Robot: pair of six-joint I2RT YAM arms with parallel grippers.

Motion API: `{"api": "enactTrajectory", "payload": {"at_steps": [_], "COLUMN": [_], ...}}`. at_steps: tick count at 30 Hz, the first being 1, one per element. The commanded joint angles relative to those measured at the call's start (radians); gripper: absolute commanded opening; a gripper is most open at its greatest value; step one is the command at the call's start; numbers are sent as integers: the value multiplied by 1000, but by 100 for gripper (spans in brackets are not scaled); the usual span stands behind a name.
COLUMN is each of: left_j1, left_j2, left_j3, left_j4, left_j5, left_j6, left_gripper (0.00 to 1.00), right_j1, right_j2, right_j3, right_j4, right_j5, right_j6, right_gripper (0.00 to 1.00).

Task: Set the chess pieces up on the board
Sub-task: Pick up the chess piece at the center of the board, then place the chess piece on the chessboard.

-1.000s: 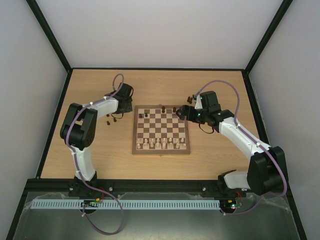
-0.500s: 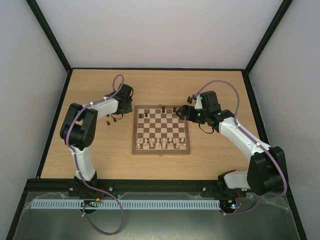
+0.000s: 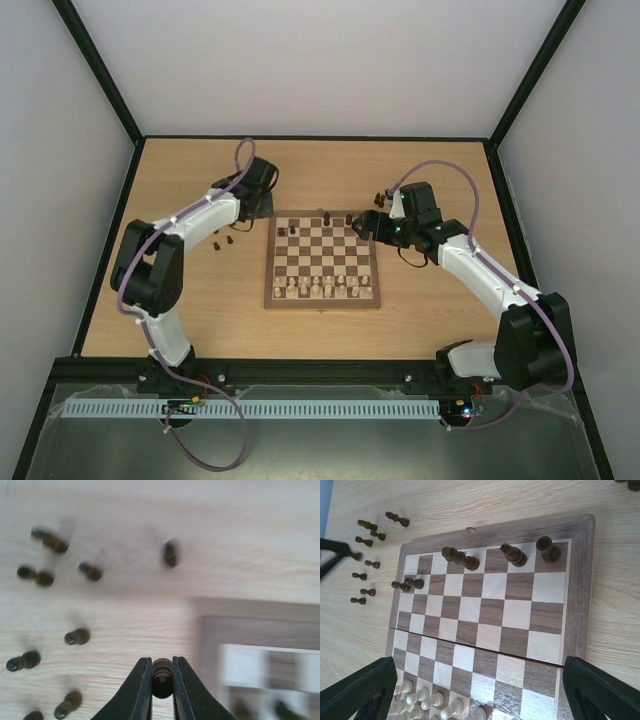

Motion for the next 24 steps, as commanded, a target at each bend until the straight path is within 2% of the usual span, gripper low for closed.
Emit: {"api": "enactTrajectory", "payload": {"at_steps": [1, 5, 10, 24], "left_j1": [-97, -205, -288, -315], "left_j2": [-105, -73, -35, 118], "left_j3": [176, 295, 305, 271], "left_j4": [-139, -212, -209, -149], "left_j5": [-8, 20, 25, 11], "left_j6": [24, 35, 13, -7], "left_gripper": [10, 11, 11, 11], "right_j1": [6, 6, 2, -4], "right_j2": [-29, -62, -113, -112], "right_j3": [-7, -8, -16, -18], "right_j4": [-12, -23, -33, -30], "right_j5": [27, 92, 166, 140], "right_j6": [2, 7, 14, 15], "right_gripper": [92, 94, 95, 95]}}
